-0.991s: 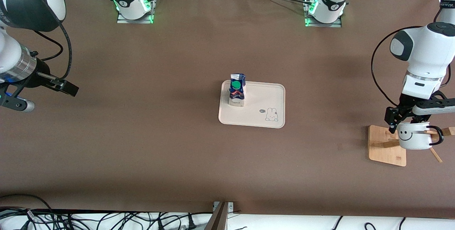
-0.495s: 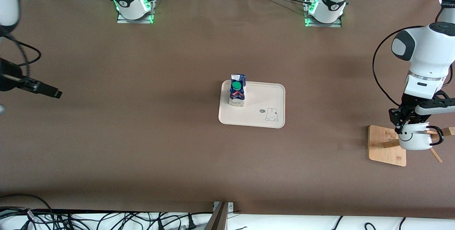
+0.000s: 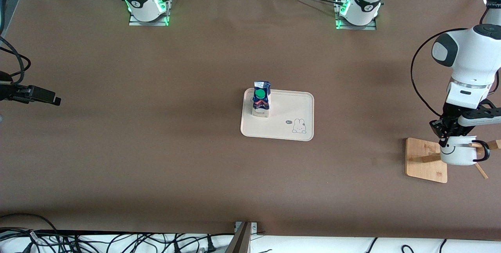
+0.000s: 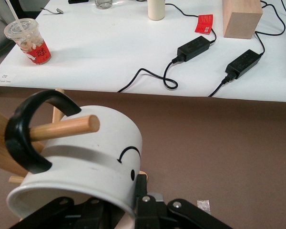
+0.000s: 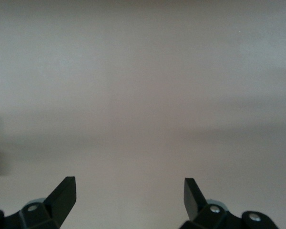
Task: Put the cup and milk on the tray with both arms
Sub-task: 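Lift the white mug off the wooden stand with the left gripper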
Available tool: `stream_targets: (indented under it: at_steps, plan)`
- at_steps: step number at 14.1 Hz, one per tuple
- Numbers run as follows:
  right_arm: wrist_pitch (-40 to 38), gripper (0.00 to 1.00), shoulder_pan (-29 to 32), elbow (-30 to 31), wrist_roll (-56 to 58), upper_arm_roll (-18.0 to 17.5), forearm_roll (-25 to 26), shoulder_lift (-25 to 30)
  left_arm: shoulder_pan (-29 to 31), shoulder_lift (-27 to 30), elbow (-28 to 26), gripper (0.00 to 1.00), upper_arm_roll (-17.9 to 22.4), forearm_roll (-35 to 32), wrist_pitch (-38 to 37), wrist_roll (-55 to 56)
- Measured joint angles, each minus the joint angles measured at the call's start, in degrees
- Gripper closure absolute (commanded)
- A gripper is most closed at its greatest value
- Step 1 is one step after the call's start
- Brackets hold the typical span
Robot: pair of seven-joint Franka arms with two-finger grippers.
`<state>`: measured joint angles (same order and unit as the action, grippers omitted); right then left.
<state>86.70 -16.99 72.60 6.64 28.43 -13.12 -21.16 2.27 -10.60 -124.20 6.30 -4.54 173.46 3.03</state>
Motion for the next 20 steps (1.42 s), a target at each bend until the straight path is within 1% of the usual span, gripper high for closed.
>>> stream_targets:
  at_steps: [6,8,9,10,11,12,13,14,15,16,18,20]
  plan:
    - [0.0,0.00,0.1,0.0,0.6,0.1,0.3,0.0,-0.3,0.3,0.0,1.00,0.0,0.0,0.0,0.0]
    - [0.1,0.00,0.1,0.0,0.6,0.0,2.6,0.1,-1.1,0.5,0.1,1.00,-0.1,0.0,0.0,0.0]
    - [0.6,0.00,0.6,0.1,0.6,-0.9,5.0,0.5,-1.7,0.6,0.1,1.00,-0.1,0.0,0.1,0.0]
    - [1.9,0.00,2.0,0.5,0.6,-3.8,8.4,1.4,-2.3,0.7,0.1,1.00,-0.1,0.0,0.1,0.1]
    - [3.3,0.00,5.0,1.2,0.3,-9.0,11.9,2.6,-2.7,1.0,0.1,1.00,-0.2,0.0,0.1,0.1]
    - [3.9,0.00,9.3,2.2,0.0,-15.3,14.4,4.1,-3.3,1.3,0.1,1.00,-0.2,0.0,0.1,0.1]
    - [4.1,0.00,13.4,3.3,-0.2,-20.7,15.4,5.6,-3.9,1.6,0.1,1.00,-0.2,0.0,0.1,0.2]
    - [4.1,0.00,16.4,4.4,-0.2,-24.3,15.6,6.9,-4.5,1.9,0.2,1.00,-0.5,0.0,0.2,0.3]
    - [4.2,0.00,17.9,5.4,-0.2,-25.7,15.6,8.0,-5.0,2.1,0.6,1.00,-1.3,0.0,0.2,0.5]
    - [4.6,0.00,18.6,6.2,-0.2,-26.2,15.3,8.7,-5.5,2.1,1.2,1.00,-2.3,0.0,0.2,0.7]
    - [6.0,0.00,19.0,7.1,-0.3,-26.4,12.7,9.0,-6.6,2.2,2.1,1.00,-4.5,0.0,-0.5,1.0]
    - [7.3,0.00,19.9,7.9,-1.4,-26.4,10.6,9.0,-7.9,2.3,2.8,1.00,-6.6,0.0,-4.6,1.1]
